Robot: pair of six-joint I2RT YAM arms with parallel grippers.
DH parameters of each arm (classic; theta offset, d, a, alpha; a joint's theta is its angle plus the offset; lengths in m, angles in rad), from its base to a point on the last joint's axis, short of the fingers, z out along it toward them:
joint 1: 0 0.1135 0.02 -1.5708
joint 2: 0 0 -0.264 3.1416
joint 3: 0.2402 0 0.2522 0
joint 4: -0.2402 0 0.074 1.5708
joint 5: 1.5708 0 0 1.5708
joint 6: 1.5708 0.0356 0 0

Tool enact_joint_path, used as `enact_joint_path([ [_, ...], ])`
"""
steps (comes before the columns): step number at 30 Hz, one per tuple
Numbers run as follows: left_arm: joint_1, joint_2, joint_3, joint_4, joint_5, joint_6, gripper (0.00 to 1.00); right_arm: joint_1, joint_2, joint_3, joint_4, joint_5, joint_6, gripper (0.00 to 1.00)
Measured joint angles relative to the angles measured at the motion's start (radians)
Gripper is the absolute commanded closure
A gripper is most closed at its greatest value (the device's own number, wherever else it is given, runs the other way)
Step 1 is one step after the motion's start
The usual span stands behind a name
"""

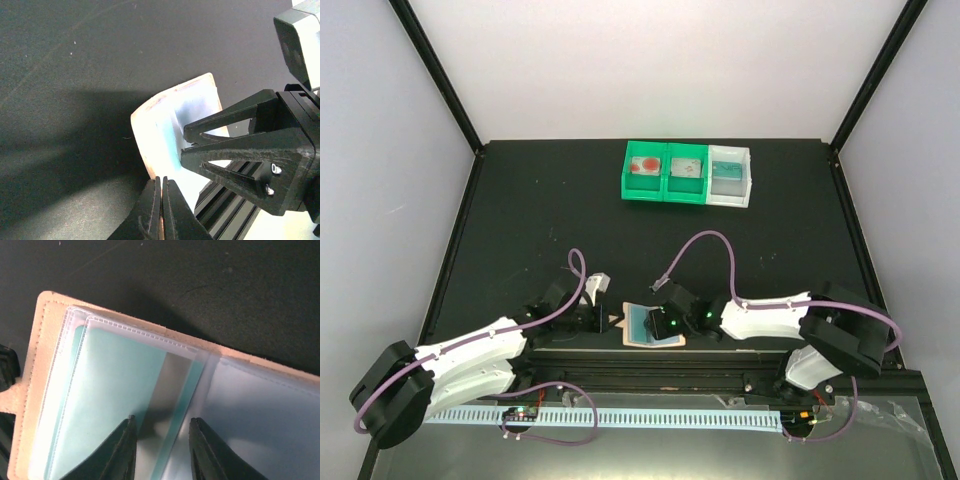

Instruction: Take the credit cards out of the card holder

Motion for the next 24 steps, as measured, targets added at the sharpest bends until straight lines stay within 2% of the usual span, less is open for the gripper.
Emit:
enact_joint_path([
  [4, 0.0, 0.0, 0.0, -0.011, -0.011, 0.0, 0.98, 0.0, 0.026, -0.002, 0.021, 0.006, 0.021, 0.91],
  [9, 0.0, -0.003, 0.0, -0.027, -0.035, 0.0, 0.97, -0.001, 0.027, -0.029, 0.053, 0.024, 0.035, 0.95],
  [13, 0.0, -0.006, 0.007, -0.05, -0.058, -0.001, 0.71, -0.001, 0.029, -0.044, 0.089, 0.026, 0.046, 0.96],
  [15, 0.0, -0.017, 0.015, -0.069, -0.074, -0.011, 0.62, -0.001, 0.035, -0.048, 0.108, 0.027, 0.051, 0.96],
  [20, 0.0, -0.055, 0.028, -0.083, -0.093, -0.024, 0.51, -0.001, 0.039, -0.058, 0.135, 0.027, 0.058, 0.96],
  [24, 0.0, -0.066, 0.028, -0.055, -0.085, -0.037, 0.46, -0.001, 0.039, -0.063, 0.145, 0.027, 0.063, 0.96],
])
